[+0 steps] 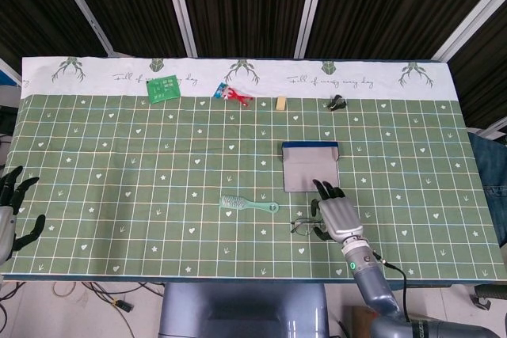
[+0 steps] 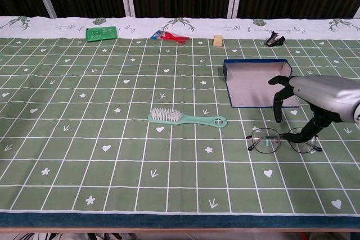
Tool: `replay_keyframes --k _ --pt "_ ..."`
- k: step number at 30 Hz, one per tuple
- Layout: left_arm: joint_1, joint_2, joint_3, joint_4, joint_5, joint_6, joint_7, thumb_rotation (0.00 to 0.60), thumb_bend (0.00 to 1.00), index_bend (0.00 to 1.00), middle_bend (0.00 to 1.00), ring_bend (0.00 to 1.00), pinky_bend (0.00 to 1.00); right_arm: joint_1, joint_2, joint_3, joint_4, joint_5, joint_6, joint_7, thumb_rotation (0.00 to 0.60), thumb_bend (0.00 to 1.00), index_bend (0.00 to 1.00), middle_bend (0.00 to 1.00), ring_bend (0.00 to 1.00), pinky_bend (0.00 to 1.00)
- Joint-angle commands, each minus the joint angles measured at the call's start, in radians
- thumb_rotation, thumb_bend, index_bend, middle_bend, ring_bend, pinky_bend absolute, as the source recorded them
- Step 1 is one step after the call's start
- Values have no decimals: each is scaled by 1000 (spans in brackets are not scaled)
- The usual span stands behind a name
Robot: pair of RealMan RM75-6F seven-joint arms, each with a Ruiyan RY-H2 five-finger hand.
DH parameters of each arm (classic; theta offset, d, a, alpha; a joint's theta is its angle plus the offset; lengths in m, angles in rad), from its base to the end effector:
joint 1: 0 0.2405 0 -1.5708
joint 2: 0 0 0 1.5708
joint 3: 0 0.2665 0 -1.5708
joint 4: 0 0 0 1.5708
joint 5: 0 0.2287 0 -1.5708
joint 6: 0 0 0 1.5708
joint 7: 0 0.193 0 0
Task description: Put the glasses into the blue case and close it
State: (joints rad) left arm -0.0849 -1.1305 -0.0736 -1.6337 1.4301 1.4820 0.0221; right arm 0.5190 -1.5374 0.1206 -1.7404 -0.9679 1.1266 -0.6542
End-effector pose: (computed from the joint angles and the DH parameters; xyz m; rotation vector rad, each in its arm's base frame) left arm -0.3316 0.2370 0.1488 -1.3112 -0.9281 -0.8961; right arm -0.1890 -0.3169 -0.0532 1.7534 -1.0785 0.7162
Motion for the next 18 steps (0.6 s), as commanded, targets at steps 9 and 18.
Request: replay_keyframes --k 9,18 --pt "-1 0 -1 1 -1 0 -1 600 383 149 0 0 0 12 -38 -8 37 18 14 1 600 346 531 0 56 151" --pt "-1 0 -2 1 -3 -1 1 600 383 149 0 0 0 18 -47 -13 56 22 17 6 600 360 548 0 56 151"
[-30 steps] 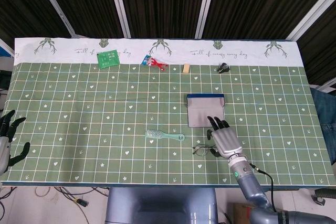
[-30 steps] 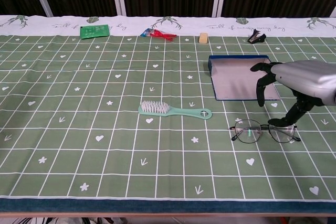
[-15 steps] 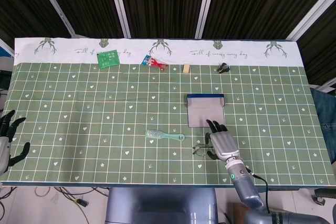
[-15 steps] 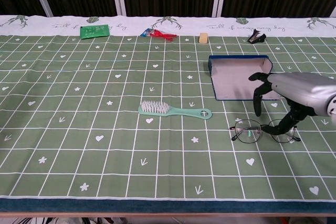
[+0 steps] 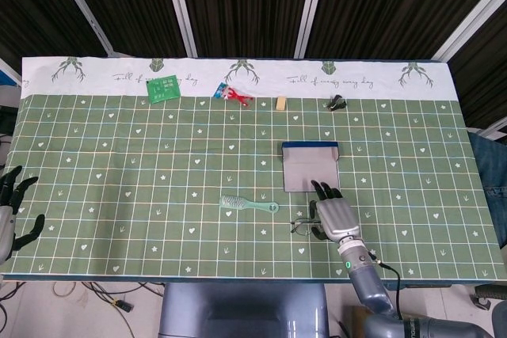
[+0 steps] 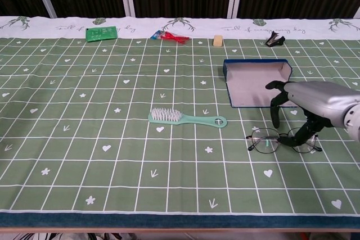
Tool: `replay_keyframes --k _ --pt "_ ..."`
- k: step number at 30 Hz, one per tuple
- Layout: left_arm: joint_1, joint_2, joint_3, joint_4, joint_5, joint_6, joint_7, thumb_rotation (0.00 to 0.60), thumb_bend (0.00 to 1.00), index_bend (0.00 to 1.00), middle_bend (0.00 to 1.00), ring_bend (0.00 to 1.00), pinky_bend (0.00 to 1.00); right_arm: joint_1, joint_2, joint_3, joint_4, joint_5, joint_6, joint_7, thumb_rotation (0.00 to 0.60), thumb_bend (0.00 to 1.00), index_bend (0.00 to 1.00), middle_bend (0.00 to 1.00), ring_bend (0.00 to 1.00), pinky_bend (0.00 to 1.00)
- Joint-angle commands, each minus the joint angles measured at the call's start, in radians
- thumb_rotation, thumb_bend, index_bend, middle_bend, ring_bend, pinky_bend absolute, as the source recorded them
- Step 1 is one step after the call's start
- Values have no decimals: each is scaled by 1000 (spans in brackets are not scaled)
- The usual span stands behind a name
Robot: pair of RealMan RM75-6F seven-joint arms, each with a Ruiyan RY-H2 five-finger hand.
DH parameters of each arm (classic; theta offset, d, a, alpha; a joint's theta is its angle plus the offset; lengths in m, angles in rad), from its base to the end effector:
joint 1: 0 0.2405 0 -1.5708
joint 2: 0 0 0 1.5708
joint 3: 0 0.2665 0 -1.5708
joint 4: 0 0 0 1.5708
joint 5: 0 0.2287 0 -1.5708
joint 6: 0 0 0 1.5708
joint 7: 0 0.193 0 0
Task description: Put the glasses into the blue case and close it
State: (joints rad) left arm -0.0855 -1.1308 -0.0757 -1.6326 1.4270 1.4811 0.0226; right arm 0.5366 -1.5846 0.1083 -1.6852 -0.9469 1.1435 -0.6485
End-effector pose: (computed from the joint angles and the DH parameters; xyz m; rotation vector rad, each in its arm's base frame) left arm -0.3320 0.2376 0.1492 -1.3085 -0.9273 -0.8950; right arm -0.1927 -0.3196 -0.0652 1.7399 -1.0815 0.7022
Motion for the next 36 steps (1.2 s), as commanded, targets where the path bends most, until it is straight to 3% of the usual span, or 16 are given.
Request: replay_keyframes --k 1,6,31,36 --pt "0 0 0 0 0 0 1 600 383 149 0 0 0 1 0 -1 2 3 0 0 600 366 549 0 56 151" --pt "0 0 -1 -2 -4 -1 2 600 384 149 0 0 0 5 4 -5 6 14 -5 -3 600 404 554 0 56 151" --pt "-2 1 -1 -4 -9 -6 11 600 384 149 0 0 0 18 1 -11 23 32 -15 17 600 407 594 0 56 151" --pt "-2 1 -2 -5 -10 -7 13 600 384 149 0 0 0 22 2 -12 28 42 -19 11 600 451 594 0 56 151"
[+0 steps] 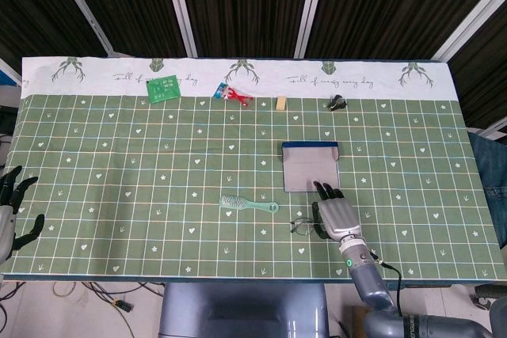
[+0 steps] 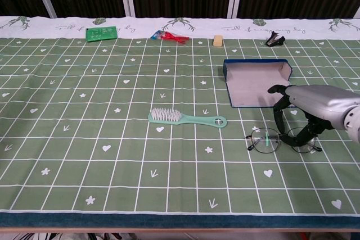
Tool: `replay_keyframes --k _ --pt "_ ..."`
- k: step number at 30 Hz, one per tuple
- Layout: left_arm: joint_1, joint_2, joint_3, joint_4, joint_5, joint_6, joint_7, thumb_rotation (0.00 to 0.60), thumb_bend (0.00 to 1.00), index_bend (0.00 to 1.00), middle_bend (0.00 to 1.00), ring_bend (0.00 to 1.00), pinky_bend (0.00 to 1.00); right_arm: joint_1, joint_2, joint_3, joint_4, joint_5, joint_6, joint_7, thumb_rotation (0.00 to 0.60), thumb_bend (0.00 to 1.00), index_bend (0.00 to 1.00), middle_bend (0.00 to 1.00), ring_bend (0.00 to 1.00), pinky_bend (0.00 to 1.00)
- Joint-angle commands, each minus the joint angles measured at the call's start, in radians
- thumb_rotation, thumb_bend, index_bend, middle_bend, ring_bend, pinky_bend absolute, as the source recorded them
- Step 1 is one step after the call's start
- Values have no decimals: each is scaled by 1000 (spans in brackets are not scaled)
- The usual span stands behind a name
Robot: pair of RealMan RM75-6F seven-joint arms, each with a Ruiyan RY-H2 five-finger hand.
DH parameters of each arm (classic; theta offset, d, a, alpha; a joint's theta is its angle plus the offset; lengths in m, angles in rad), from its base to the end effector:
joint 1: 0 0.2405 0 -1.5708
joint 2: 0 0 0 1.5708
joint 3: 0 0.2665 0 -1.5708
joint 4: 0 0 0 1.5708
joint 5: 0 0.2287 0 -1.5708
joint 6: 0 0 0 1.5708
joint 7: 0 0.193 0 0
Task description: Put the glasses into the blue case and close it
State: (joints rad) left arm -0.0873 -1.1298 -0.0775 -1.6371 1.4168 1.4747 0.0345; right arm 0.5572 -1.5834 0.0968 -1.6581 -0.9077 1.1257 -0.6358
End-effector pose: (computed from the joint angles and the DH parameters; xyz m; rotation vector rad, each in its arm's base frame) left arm -0.3328 0.2384 0.1489 -1.3071 -0.9284 -0.8822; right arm -0.2019 -0.3232 -0.0690 1.7431 -1.0989 0.6651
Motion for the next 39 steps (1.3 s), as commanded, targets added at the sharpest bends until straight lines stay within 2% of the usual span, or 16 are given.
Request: replay_keyframes --k 1,27,32,39 --pt "0 0 0 0 0 0 1 600 383 149 0 0 0 2 2 -1 1 4 -2 -3 600 456 594 0 56 151" --pt "0 0 0 -2 0 0 1 600 383 149 0 0 0 13 24 0 -28 10 9 -8 600 485 620 0 56 151" --pt "0 0 1 -3 0 0 0 600 383 149 0 0 0 25 54 10 -57 9 1 -10 600 488 622 0 56 151" --pt "1 0 0 -4 -1 1 -2 600 384 149 0 0 0 60 90 57 -82 17 0 -26 600 487 622 0 56 151"
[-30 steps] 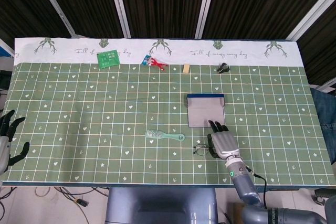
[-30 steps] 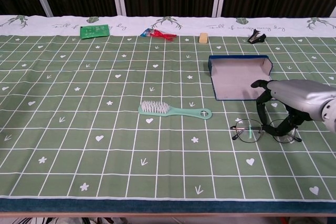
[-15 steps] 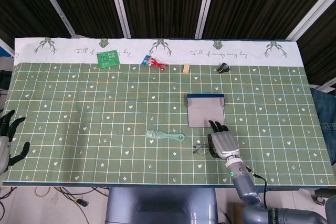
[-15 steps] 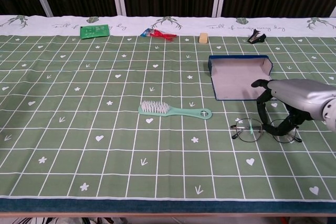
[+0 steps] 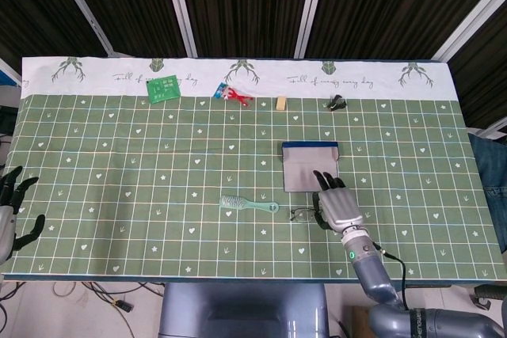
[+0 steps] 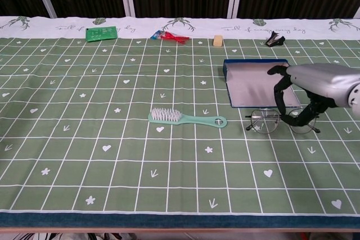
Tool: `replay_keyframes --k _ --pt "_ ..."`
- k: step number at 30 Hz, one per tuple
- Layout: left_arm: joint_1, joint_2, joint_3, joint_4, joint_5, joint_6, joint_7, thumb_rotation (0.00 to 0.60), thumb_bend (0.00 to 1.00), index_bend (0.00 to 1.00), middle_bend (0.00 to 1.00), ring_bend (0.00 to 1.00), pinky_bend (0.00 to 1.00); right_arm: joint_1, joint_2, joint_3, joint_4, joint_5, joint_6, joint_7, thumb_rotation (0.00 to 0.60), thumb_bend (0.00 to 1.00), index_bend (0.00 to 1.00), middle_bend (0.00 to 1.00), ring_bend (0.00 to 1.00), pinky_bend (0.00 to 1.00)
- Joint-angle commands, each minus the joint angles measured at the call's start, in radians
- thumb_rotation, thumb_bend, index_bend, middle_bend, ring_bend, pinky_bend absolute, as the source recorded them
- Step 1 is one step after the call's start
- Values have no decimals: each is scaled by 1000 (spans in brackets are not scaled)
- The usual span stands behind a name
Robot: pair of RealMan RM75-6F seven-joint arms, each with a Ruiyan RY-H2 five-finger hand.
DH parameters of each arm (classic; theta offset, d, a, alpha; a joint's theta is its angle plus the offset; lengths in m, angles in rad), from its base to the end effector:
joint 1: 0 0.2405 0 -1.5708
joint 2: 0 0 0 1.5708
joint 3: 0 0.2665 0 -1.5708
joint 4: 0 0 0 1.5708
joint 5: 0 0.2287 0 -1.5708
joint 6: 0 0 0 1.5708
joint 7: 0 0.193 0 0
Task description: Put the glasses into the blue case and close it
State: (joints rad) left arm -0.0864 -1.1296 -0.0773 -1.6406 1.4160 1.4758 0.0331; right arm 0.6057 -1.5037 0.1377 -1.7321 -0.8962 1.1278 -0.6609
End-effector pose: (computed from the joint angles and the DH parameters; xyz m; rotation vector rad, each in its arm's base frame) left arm -0.3323 0.2380 0.1488 -1.3042 -0.9322 -0.8851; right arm -0.1803 -0.3432 -0.0402 1.7482 -1.0303 0.7108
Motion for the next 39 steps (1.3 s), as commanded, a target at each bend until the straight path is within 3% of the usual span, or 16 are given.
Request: replay_keyframes --k 1,9,13,25,39 --pt "0 0 0 0 -1 0 -1 600 384 149 0 0 0 18 16 26 -10 8 -6 2 600 487 622 0 56 151" --pt "0 -1 -1 1 -1 0 1 600 383 149 0 0 0 102 63 109 17 95 -91 8 600 487 622 0 56 151" --pt "-1 -1 -1 1 -2 -2 1 600 383 149 0 0 0 164 49 141 81 182 -132 -16 600 487 622 0 54 151" --pt "0 -1 -3 6 -1 3 -6 600 383 149 0 0 0 283 -31 153 298 326 -233 -18 600 486 622 0 51 151" --pt "1 -2 -4 6 -5 3 0 600 383 149 0 0 0 341 -109 132 510 347 -323 47 600 487 622 0 51 151"
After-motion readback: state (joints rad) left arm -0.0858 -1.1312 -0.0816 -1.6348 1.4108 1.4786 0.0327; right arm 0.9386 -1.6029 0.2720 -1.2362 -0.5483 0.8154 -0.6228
